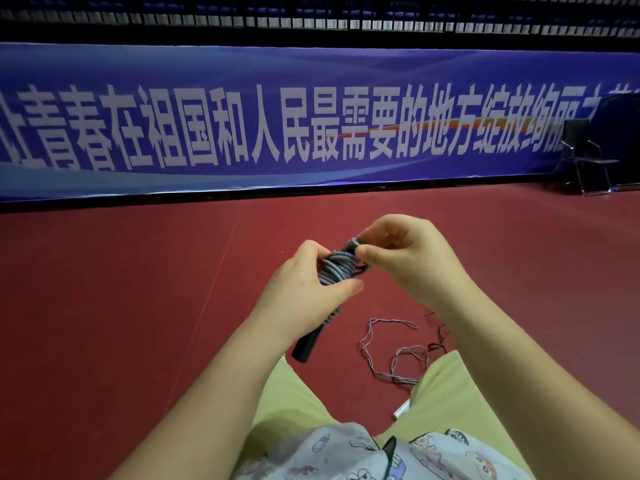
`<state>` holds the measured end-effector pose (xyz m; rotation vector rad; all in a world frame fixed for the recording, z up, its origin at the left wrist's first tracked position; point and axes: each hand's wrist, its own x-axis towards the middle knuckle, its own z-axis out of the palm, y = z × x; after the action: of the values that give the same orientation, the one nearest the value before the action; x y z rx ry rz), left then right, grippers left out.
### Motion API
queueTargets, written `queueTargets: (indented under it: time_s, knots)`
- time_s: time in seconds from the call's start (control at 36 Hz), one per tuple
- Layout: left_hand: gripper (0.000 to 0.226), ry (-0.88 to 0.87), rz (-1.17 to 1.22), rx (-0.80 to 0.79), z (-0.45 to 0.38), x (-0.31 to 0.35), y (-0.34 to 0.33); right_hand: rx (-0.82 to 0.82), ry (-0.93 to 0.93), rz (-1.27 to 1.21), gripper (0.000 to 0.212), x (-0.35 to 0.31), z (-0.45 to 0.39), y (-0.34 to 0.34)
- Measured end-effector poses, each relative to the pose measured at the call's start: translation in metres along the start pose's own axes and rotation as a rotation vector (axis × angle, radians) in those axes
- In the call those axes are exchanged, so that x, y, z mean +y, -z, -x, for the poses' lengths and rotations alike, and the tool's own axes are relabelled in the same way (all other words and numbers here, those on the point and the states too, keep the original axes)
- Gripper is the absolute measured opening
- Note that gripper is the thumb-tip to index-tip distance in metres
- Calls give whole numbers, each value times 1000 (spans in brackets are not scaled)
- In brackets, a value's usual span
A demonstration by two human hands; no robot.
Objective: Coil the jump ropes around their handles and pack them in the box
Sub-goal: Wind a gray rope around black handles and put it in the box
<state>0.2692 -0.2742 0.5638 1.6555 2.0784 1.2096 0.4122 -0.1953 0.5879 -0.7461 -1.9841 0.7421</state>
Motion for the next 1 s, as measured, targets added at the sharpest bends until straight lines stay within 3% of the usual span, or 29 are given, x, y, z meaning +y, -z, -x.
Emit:
queueTargets:
  time_s: [0.31, 0.58, 0.67, 1.0]
  knots:
    - [54, -14, -29, -32, 0, 3, 3, 59, 82, 193, 3, 2, 3, 2]
    - [57, -157, -102, -158, 4, -7, 3, -119, 124, 415, 5, -9, -1, 3]
    - [58, -167, -124, -161, 4, -12, 2, -198, 105, 484, 15, -14, -5, 4]
    - [61, -166, -130, -85, 0, -27, -8, -244, -118, 319, 19, -12, -23, -10]
